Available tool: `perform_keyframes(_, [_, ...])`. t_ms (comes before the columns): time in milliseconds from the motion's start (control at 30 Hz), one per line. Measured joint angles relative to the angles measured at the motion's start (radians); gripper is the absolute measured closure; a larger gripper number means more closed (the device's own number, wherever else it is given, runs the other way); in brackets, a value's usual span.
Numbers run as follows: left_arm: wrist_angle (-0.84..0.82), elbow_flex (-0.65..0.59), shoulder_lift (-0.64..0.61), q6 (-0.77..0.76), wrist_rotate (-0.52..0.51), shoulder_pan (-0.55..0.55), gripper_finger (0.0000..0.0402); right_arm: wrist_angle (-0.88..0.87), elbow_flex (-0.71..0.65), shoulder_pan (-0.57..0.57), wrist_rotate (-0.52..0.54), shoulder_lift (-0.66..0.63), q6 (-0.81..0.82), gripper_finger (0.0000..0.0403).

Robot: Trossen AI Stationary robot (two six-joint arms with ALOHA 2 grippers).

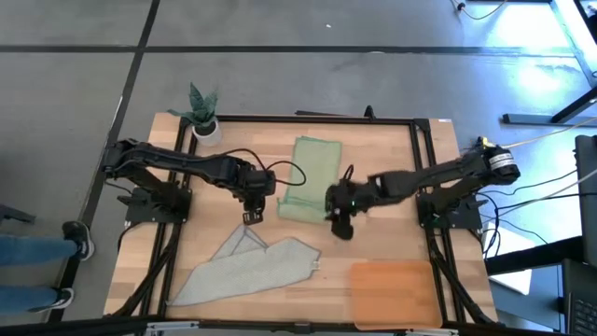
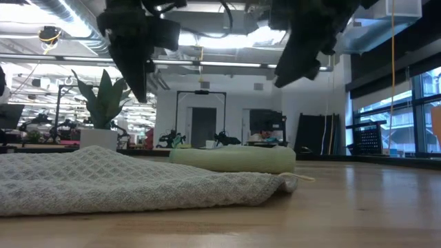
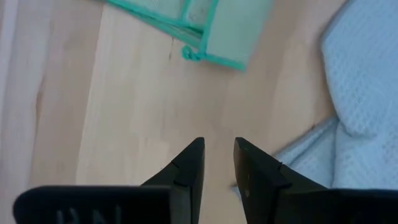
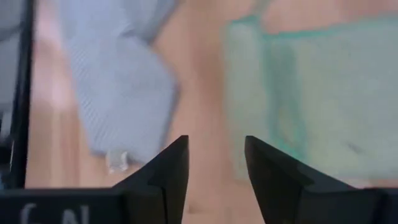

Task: Roll microfiber towels into tight, uniform cylinder then place into a basket
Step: Roll the green microfiber towel

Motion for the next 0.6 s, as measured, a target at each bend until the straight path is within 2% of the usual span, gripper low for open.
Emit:
perform_keyframes(67, [0.000, 0.001, -0.014, -0.002, 0.000, -0.007, 0.0324, 0.048, 0.000, 0.038, 0.011, 0.026, -0.058, 0.0246])
perform_keyframes(200, [-0.013, 0.001, -0.039, -0.044, -0.007, -0.015, 0.0324, 0.077, 0.001, 0.078, 0.103, 0.101, -0.063, 0.0246])
perform_keyframes(500, [-0.016, 0.002, -0.065, -0.053, -0.030, -0.019, 0.0324, 0.138, 0.000, 0.086, 0.141, 0.257, -0.193, 0.0246])
perform_keyframes(600, [-0.014, 0.001, -0.064, -0.062, -0.030, -0.019, 0.0324, 0.138, 0.000, 0.086, 0.206, 0.289, -0.208, 0.0246])
